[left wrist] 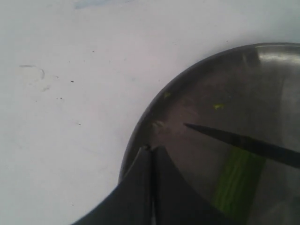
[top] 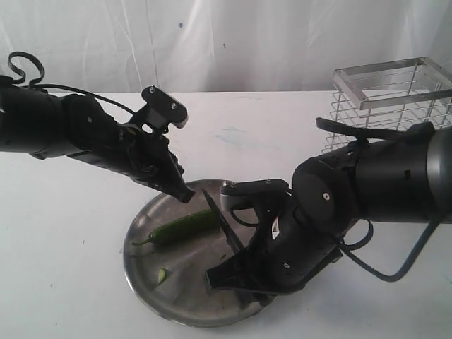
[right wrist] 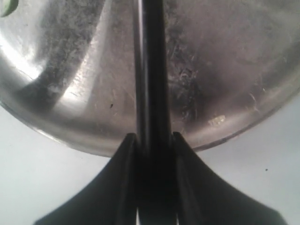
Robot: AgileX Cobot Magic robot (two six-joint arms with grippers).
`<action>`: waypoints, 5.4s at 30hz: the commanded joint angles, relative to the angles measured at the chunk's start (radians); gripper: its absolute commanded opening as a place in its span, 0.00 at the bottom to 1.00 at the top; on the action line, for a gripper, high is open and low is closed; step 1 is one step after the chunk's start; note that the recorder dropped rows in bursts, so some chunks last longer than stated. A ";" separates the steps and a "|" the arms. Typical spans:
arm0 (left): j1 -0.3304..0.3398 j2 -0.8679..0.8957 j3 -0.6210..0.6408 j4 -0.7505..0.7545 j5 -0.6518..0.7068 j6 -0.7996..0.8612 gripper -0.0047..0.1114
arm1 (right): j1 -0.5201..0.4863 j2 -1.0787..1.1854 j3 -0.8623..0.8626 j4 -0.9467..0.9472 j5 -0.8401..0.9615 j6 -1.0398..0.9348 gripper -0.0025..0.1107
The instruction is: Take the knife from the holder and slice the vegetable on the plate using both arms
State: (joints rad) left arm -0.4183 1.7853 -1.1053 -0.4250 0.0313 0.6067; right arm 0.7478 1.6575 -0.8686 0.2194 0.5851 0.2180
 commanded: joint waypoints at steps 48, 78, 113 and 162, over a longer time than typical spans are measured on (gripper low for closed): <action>-0.003 0.035 -0.117 -0.269 0.199 -0.280 0.04 | 0.001 0.022 -0.006 -0.066 -0.018 0.039 0.02; 0.147 -0.013 -0.233 -0.042 0.364 -0.156 0.04 | 0.178 0.018 -0.008 -0.540 0.002 0.555 0.02; 0.147 0.105 -0.233 -0.461 0.491 0.316 0.04 | 0.169 0.062 -0.008 -0.482 -0.071 0.520 0.02; 0.147 0.202 -0.233 -0.664 0.607 0.497 0.04 | 0.169 0.072 -0.008 -0.480 -0.043 0.536 0.02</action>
State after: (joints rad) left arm -0.2694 1.9919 -1.3436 -1.0397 0.6083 1.0707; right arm 0.9235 1.7303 -0.8728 -0.2601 0.5459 0.7627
